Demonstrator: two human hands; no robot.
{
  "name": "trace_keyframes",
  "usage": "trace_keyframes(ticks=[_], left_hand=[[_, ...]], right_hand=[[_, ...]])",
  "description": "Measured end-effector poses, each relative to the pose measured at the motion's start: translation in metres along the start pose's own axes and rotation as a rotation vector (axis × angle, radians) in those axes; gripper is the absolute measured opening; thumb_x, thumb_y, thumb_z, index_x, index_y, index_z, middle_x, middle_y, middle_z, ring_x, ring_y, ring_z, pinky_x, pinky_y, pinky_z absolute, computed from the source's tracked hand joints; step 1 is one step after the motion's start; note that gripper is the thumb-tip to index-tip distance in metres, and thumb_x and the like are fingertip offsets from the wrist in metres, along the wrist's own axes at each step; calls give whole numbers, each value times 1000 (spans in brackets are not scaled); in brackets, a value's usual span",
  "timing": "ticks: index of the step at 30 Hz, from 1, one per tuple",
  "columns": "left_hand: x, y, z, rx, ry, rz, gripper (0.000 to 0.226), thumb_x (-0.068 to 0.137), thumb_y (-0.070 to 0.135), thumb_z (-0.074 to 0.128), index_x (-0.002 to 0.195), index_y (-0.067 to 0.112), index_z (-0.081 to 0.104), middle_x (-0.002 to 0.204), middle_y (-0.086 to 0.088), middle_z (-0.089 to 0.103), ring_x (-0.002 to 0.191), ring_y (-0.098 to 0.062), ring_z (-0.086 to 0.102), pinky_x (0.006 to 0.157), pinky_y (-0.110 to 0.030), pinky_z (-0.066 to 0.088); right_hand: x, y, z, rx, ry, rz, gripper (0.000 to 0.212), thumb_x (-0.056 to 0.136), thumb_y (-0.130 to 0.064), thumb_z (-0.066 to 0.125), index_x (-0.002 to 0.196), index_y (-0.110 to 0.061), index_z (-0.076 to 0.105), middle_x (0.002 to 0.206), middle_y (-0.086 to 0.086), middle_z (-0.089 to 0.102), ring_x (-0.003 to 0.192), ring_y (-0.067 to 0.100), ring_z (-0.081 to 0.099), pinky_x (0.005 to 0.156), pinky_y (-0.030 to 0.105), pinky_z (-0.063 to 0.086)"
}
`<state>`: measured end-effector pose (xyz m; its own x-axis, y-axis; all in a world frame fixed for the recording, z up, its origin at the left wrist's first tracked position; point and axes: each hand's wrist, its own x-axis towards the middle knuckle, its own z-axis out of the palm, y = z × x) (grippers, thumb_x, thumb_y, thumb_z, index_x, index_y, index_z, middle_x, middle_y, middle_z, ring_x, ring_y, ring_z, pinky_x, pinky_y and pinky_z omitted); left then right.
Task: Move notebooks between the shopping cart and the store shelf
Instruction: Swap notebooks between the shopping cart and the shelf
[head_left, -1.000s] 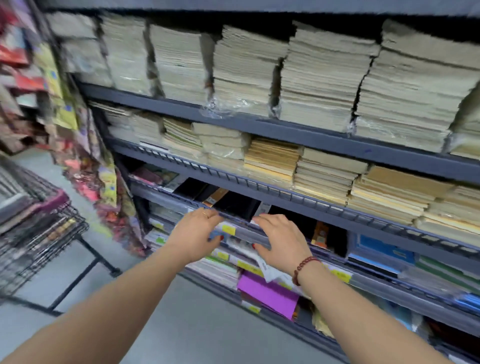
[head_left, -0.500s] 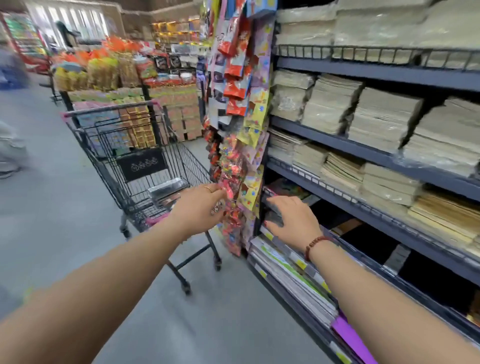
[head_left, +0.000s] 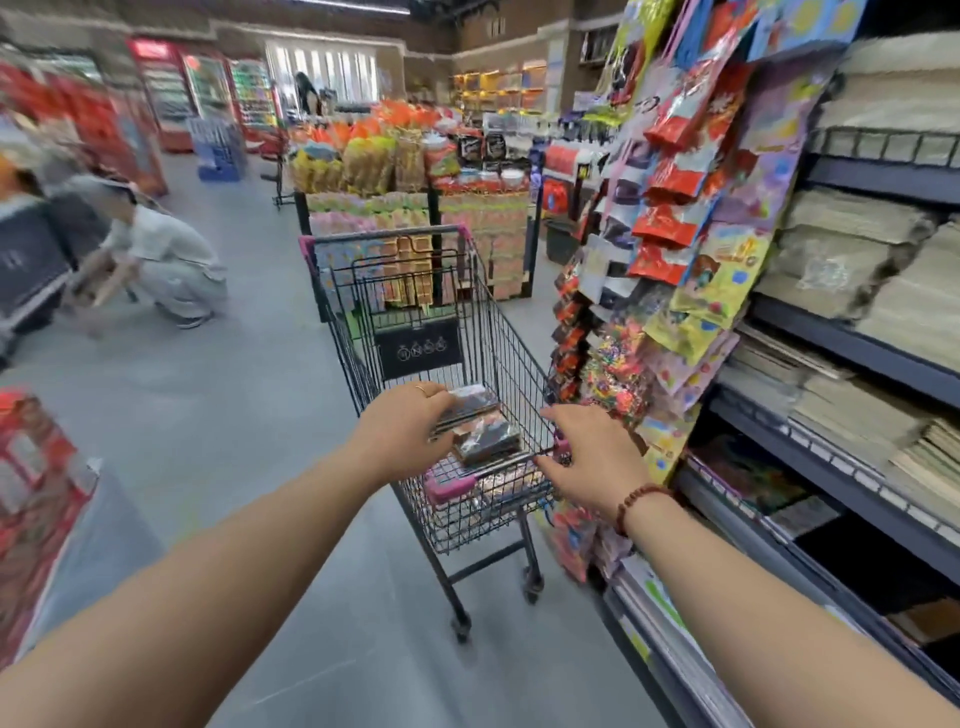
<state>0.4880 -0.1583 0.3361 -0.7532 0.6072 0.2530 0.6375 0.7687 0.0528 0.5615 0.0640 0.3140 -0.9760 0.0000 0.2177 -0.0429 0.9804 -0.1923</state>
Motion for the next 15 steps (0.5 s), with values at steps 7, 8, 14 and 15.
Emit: trace_keyframes(ticks=[7,8,14,15], left_hand=[[77,-58,22,22,-3,-100,50,88,37,54,134,18,49,134,0,54,120,-20,50,96,-29,40],[86,-66,25,20,-9,-107,51,88,38,54,135,19,48,135,0,54,121,-19,49,97,-29,39],[130,-114,44,21,-53,-120,52,89,40,53,136,19,47,137,0,52,123,-19,48,102,-32,39],[137,-123,48,26,-58,-118,52,88,41,53,136,20,47,137,0,52,123,-19,48,102,-32,39]], right_hand=[[120,23,32,22,-39,-65,55,87,-43,54,136,-24,39,138,-4,47,127,20,40,106,38,36],[136,24,36,26,-45,-69,55,87,-43,54,136,-24,40,138,-4,47,127,19,40,106,37,36],[210,21,66,42,-97,-77,59,86,-45,56,138,-25,38,141,-6,45,130,17,37,110,36,33],[220,19,72,37,-104,-79,59,86,-45,56,138,-25,38,141,-5,45,131,17,37,110,37,33]])
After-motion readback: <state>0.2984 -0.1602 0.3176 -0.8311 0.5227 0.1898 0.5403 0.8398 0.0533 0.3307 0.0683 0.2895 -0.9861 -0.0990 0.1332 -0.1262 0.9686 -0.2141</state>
